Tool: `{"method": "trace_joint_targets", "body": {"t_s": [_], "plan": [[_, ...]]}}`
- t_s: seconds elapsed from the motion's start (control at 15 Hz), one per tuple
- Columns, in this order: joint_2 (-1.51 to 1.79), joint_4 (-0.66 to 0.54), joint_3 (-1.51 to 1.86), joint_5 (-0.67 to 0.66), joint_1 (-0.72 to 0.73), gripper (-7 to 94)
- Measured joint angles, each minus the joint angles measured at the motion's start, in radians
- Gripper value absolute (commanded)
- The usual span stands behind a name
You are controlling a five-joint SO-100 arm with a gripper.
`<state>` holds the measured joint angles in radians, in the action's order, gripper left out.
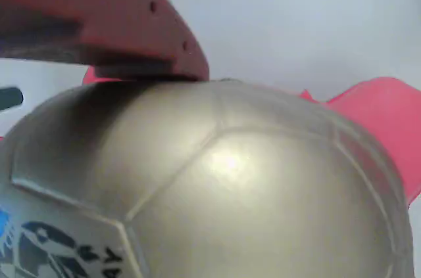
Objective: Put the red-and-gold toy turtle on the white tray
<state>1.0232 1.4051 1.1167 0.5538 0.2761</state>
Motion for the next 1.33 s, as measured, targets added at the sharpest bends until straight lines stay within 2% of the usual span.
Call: {"method": "trace_joint_targets", "body": {"t_s": [0.2, 0.8, 0.87, 1.0, 1.2, 1.33], "plan": [[0.0, 0.003, 0.002, 0.0, 0.014, 62], [0.003, 0.028, 0.002, 0.011, 0.012, 60], [0.011, 0.046, -0.003, 0.008, 0.012, 46], [0.035, 0.058, -0.026, 0.002, 0.011, 2], [0.123, 0.058, -0.04, -0.061, -0.008, 0], [0.224, 0.052, -0.032, -0.17, -0.017, 0]]}}
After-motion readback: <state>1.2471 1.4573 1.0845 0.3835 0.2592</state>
